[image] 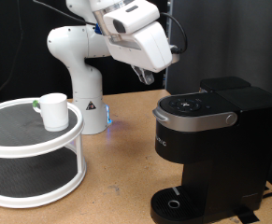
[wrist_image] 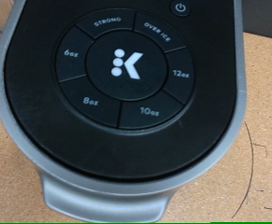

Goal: Make a cup of coffee with the keurig machine

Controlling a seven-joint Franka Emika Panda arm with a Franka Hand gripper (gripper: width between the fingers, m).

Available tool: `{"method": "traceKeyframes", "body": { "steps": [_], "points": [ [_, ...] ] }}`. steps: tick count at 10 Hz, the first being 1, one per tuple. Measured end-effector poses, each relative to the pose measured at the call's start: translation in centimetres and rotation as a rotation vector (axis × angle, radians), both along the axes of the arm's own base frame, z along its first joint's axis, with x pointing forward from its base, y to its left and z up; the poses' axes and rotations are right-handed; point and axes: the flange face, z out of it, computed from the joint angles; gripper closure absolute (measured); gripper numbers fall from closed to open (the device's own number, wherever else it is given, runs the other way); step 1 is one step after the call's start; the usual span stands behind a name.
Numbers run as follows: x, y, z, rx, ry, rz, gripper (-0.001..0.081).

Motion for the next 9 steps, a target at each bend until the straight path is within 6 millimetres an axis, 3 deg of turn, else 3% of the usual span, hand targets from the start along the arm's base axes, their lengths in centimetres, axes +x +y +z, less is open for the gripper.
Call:
{"method": "traceKeyframes", "body": {
  "steps": [3, 7, 9],
  "points": [
    [-2.2, -1.0, -1.1, -0.030, 0.138, 0.183, 0.0804],
    [-5.4, -5.1, 0.3, 0.128, 0.116, 0.125, 0.0804],
    [-6.1, -5.4, 0.5, 0.138, 0.118, 0.132, 0.0804]
  ]
}}
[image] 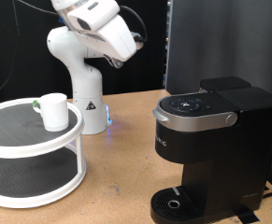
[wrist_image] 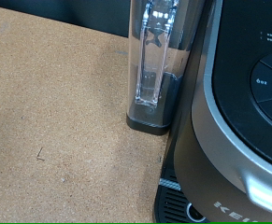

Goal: Make a cup of coffee with the keurig machine

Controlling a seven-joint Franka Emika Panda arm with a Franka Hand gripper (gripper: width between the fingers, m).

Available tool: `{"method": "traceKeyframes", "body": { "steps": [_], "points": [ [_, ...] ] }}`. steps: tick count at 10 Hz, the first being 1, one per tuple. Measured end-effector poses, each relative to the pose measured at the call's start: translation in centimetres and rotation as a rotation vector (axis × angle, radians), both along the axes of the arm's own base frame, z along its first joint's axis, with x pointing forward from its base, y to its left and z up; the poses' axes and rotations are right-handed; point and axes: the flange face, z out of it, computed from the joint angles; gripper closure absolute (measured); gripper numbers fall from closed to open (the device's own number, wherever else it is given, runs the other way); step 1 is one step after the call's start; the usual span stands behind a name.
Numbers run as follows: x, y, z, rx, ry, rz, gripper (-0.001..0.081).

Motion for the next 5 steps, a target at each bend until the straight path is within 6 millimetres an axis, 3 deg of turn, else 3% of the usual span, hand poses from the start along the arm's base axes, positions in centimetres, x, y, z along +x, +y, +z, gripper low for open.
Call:
{"method": "traceKeyframes", "body": {
  "steps": [3, 5],
  "points": [
    [0.7, -0.4, -0.6, 0.103, -0.004, -0.243, 0.0804],
    [-0.2, -1.8, -0.9, 0.115, 0.066, -0.311, 0.0804]
  ]
}}
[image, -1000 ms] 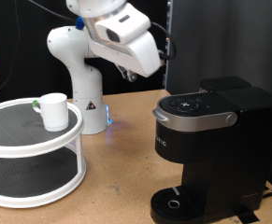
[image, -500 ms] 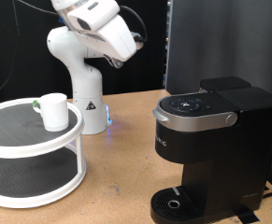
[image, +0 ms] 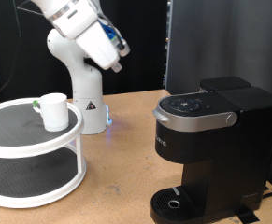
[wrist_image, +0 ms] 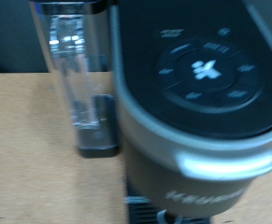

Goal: Make a cup of coffee with the keurig machine

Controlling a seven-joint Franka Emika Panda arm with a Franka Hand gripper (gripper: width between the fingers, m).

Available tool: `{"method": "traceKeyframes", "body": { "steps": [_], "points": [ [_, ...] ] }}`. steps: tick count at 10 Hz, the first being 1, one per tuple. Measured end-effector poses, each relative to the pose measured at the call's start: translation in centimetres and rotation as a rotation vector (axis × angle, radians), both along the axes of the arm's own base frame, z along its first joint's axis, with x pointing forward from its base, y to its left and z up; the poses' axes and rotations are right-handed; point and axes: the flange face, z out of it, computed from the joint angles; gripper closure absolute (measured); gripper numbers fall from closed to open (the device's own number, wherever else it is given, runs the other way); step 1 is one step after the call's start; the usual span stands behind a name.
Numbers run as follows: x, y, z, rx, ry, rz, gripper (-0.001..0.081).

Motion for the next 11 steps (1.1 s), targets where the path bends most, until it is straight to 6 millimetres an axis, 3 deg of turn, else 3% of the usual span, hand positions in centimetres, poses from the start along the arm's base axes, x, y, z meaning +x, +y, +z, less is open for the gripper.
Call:
{"method": "traceKeyframes", "body": {
  "steps": [2, 5, 9, 11],
  "points": [
    [-1.8, -1.3, 0.6, -0.008, 0.089, 0.153, 0.0804],
    [-0.9, -1.5, 0.0, 0.025, 0.041, -0.021, 0.0804],
    [-3.4, -3.1, -0.3, 0.019, 0.071, -0.178, 0.0804],
    [-2.6, -3.3, -0.4, 0.054, 0.010, -0.269, 0.0804]
  ]
}}
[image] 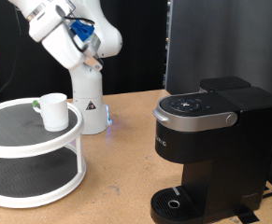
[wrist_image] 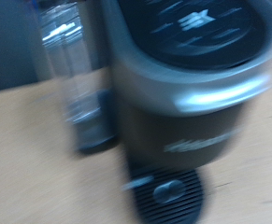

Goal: Make a cup of coffee with the keurig machine

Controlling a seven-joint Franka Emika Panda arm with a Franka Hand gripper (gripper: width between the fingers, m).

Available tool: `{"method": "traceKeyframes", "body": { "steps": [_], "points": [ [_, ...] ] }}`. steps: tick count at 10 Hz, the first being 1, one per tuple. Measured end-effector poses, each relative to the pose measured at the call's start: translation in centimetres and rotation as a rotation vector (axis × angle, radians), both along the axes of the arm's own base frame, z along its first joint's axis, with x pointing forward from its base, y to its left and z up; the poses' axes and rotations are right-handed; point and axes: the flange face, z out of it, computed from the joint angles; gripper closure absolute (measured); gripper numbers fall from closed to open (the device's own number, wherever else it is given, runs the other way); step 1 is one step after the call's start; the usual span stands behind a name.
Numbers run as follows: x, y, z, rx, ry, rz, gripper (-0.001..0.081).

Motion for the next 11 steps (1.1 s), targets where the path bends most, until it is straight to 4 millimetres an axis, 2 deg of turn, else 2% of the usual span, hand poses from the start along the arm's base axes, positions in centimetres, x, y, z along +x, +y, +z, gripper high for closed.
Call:
{"method": "traceKeyframes", "body": {
  "steps": [2, 4, 9, 11],
  "points": [
    [-0.3, -0.5, -0.9, 0.032, -0.028, -0.149, 0.0804],
    [-1.9, -1.2, -1.3, 0.049, -0.018, -0.177, 0.0804],
    [-7.4, -3.2, -0.6, 0.059, 0.030, -0.055, 0.0804],
    [-7.4, -3.3, -0.7, 0.062, 0.030, -0.058, 0.0804]
  ]
}}
